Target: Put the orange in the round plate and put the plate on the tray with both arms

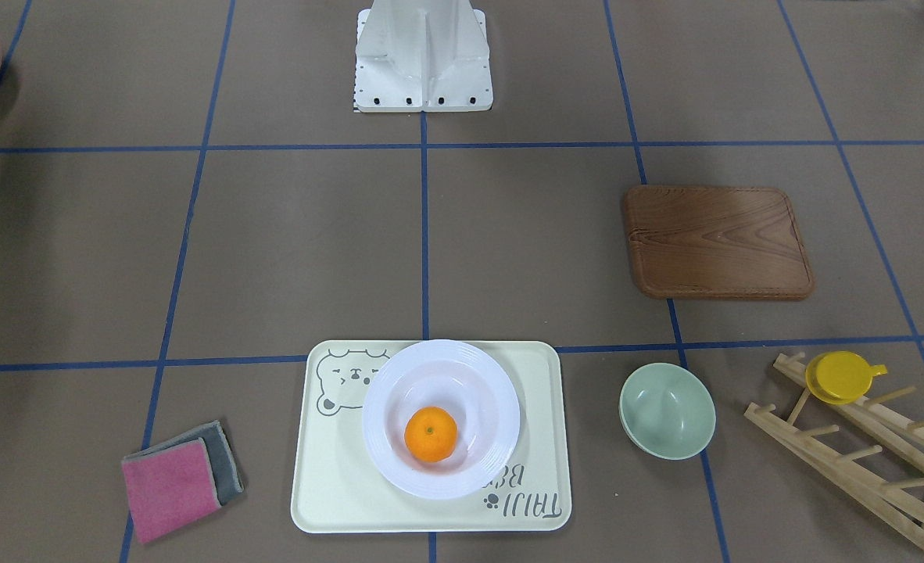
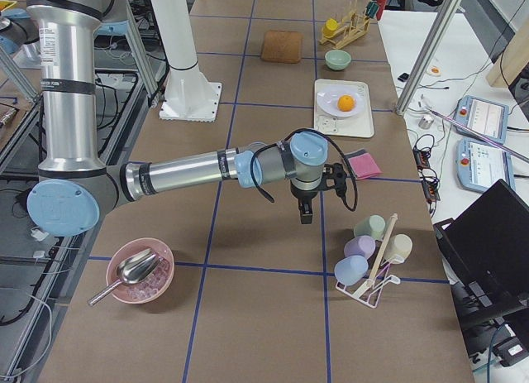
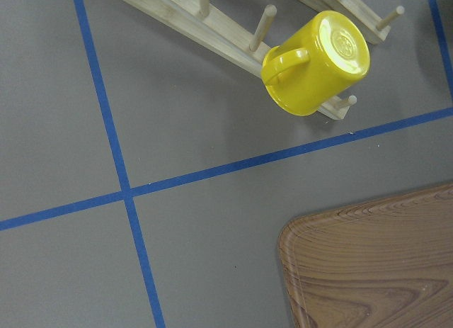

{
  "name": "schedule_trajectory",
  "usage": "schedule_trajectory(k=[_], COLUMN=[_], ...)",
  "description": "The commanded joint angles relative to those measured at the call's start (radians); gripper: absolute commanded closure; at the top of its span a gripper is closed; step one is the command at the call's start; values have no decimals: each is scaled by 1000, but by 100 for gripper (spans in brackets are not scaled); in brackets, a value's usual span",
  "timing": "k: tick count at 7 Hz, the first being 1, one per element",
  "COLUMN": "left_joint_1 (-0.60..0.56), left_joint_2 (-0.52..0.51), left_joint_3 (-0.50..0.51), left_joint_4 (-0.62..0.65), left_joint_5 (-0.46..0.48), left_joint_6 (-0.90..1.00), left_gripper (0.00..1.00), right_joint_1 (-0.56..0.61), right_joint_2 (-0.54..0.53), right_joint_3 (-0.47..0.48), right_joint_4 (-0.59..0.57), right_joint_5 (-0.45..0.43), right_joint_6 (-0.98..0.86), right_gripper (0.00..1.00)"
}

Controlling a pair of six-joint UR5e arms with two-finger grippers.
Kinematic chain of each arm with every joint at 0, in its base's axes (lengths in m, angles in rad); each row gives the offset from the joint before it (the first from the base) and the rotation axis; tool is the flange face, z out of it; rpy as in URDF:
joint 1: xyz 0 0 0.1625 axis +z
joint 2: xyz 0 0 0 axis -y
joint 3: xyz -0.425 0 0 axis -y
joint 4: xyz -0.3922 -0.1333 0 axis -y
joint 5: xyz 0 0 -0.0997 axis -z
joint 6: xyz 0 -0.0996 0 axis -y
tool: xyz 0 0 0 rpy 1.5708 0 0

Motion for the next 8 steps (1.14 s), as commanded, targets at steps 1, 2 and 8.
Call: schedule_trajectory(k=[1, 2, 8], left_joint_1=[0, 0, 0], left_joint_2=[1, 1, 3], left_joint_3=[1, 4, -24], left_joint_4=[-20, -20, -22], left_joint_5=[0, 0, 1], left_joint_6=[0, 0, -2], left_gripper=[0, 0, 0], right_joint_1=[-14, -38, -115], right_joint_2=[-2, -5, -6], right_joint_3=[7, 10, 17], right_joint_4=[-1, -2, -8], right_joint_5=[-47, -65, -151], right_joint_6=[-7, -37, -44], right_gripper=[0, 0, 0])
